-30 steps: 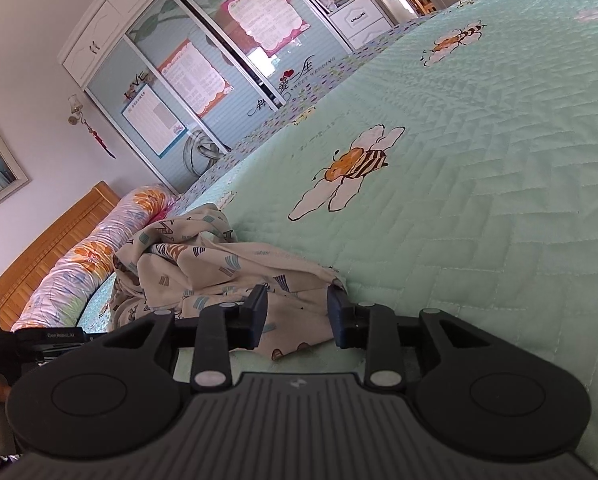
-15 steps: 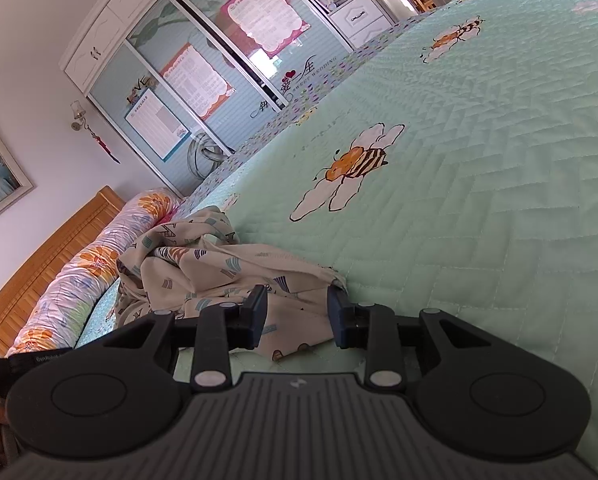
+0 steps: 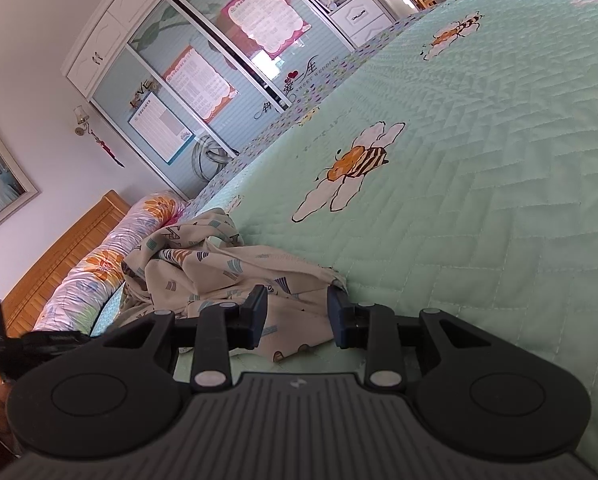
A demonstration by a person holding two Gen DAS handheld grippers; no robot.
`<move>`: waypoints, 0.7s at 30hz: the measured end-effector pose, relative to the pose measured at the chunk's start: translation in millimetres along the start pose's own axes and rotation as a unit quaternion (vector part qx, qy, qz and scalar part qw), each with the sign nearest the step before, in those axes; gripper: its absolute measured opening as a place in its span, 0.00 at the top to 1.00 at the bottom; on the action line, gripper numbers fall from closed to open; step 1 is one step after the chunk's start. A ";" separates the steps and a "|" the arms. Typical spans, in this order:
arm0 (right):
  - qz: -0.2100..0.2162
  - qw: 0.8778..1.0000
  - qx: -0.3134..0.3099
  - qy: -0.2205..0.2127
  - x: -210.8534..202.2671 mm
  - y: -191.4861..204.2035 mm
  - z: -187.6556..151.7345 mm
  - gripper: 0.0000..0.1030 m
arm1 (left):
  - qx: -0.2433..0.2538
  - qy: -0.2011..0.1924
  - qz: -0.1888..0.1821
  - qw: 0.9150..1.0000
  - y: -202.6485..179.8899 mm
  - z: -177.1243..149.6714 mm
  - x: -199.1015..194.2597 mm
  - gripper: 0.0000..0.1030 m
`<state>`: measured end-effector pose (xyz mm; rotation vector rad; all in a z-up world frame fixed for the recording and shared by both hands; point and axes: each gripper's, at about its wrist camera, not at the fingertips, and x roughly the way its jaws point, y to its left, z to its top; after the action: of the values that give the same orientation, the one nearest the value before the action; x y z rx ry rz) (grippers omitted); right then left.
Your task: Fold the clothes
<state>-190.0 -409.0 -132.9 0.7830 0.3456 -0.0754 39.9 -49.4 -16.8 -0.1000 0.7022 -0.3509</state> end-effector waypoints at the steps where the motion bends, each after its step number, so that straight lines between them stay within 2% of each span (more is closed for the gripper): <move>1: 0.001 1.000 0.001 0.000 -0.2 0.0 0.1 0.67 | -0.020 -0.012 -0.007 1.000 5.6 4.2 -10.6 0.93; 5: -0.002 1.000 -0.002 0.000 -0.6 2.2 0.3 0.67 | -0.057 -0.060 0.014 0.996 21.2 18.5 -47.3 0.94; 8: -0.006 1.000 -0.007 0.001 -1.0 4.8 0.4 0.66 | -0.085 -0.069 0.045 0.993 41.0 18.2 -56.2 0.98; 11: -0.016 1.000 -0.019 0.006 -0.8 11.3 1.1 0.63 | -0.091 -0.033 0.071 0.993 53.3 5.6 -44.0 0.98; 13: -0.035 0.999 -0.037 0.011 -1.2 21.6 2.2 0.59 | -0.076 -0.001 0.082 0.994 51.6 -9.6 -33.0 0.98; 15: -0.059 0.996 -0.069 0.009 -3.7 40.6 3.1 0.57 | -0.065 0.023 0.082 0.994 49.4 -24.4 -26.0 0.98; 17: -0.067 0.992 -0.109 -0.002 -7.3 64.4 3.4 0.50 | -0.056 0.043 0.074 0.995 48.9 -36.5 -21.4 0.98; 20: -0.024 0.983 -0.183 -0.007 -4.9 110.9 5.4 0.47 | -0.048 0.059 0.075 0.994 48.9 -47.8 -18.1 0.97; 21: -0.006 0.979 -0.202 -0.004 -1.5 125.9 6.3 0.42 | -0.051 0.061 0.072 0.994 50.1 -50.5 -18.5 0.95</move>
<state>-165.2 -324.2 -42.9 0.3772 0.3433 -0.0177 8.2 5.4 -54.2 -0.1245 0.8446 -0.1830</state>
